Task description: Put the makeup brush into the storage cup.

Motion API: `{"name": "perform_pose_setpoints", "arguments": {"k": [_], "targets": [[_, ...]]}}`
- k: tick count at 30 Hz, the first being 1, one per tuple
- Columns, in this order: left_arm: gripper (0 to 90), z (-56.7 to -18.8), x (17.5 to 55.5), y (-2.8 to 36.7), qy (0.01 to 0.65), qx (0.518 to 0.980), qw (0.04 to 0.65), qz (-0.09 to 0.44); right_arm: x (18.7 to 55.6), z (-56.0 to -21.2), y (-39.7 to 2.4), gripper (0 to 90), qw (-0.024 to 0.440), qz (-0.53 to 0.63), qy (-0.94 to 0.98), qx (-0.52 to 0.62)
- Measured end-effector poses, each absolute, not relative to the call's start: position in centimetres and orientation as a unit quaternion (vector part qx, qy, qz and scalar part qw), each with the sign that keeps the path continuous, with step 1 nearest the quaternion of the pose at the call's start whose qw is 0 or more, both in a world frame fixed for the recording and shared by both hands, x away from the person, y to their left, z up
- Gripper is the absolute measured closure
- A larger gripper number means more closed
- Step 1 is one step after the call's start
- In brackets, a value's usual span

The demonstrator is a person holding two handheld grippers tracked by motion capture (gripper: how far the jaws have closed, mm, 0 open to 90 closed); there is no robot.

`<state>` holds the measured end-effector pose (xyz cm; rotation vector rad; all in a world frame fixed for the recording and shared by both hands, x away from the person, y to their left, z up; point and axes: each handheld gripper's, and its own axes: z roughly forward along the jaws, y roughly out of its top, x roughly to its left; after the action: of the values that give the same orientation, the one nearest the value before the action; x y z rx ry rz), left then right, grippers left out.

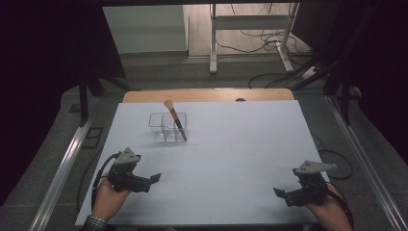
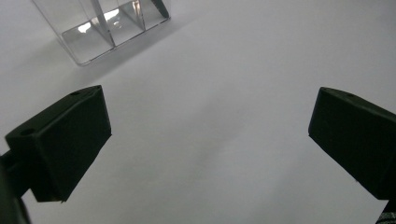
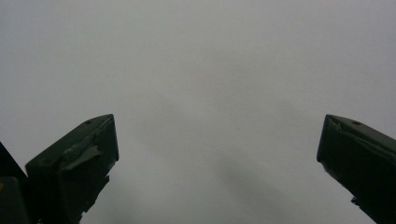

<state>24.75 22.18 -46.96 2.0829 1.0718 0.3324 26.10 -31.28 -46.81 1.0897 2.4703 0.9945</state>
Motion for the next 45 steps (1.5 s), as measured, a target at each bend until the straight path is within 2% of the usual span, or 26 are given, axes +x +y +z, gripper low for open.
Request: {"name": "perform_pose_setpoints", "arguments": {"k": [45], "targets": [[0.0,-48.6,21.3,26.2,0.469,0.8,0.348,0.137,26.1,-46.9,-31.2,0.0,0.13,0.34,0.852,0.376]]}}
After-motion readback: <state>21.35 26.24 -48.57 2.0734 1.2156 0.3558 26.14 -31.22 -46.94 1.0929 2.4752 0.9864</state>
